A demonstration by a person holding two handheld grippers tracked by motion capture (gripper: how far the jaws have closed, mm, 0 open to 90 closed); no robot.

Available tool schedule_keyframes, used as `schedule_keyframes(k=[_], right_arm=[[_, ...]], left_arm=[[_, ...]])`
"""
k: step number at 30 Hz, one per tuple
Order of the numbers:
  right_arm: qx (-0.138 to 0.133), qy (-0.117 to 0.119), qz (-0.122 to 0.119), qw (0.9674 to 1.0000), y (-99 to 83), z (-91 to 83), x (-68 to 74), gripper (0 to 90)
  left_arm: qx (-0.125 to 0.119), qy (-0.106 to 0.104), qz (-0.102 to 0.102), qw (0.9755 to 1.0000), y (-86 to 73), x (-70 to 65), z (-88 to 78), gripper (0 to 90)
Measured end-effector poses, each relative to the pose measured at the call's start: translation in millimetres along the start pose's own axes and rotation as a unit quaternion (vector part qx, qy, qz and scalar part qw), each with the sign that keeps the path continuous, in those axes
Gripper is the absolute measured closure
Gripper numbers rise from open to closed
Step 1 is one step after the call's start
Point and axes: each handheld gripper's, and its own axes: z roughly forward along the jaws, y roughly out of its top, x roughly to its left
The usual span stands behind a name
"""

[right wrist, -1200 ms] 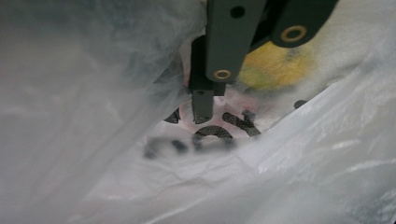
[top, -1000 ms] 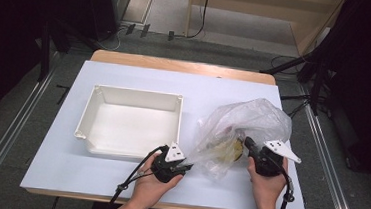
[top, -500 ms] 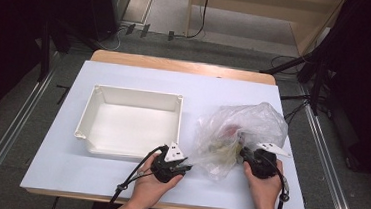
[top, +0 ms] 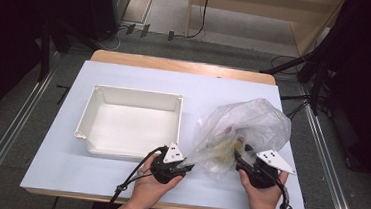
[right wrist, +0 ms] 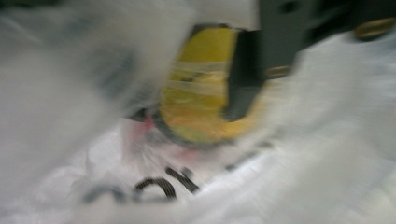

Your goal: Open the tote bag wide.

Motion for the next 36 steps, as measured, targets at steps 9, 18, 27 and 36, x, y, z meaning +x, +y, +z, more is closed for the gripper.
schedule_keyframes(k=[9,18,27,36], right_arm=[[0.031,0.025,0.027,0.9988,-6.0,13.4,-8.6,78.7],[0.14,0.034,0.036,0.9888,-21.8,22.5,-12.9,90.0],[0.11,0.003,0.046,0.9929,-17.1,12.6,-8.9,52.8],[-0.025,-0.012,0.037,0.9989,3.6,-16.5,-2.9,39.8]], left_arm=[[-0.004,0.0,0.002,1.0,-0.4,-0.6,-0.9,73.5],[-0.01,-0.003,-0.003,0.9999,-0.9,0.0,-1.9,73.3],[-0.072,-0.026,0.007,0.997,-1.8,-5.9,-17.7,50.3],[-0.119,-0.022,0.001,0.9927,13.3,-11.8,-28.8,61.7]])
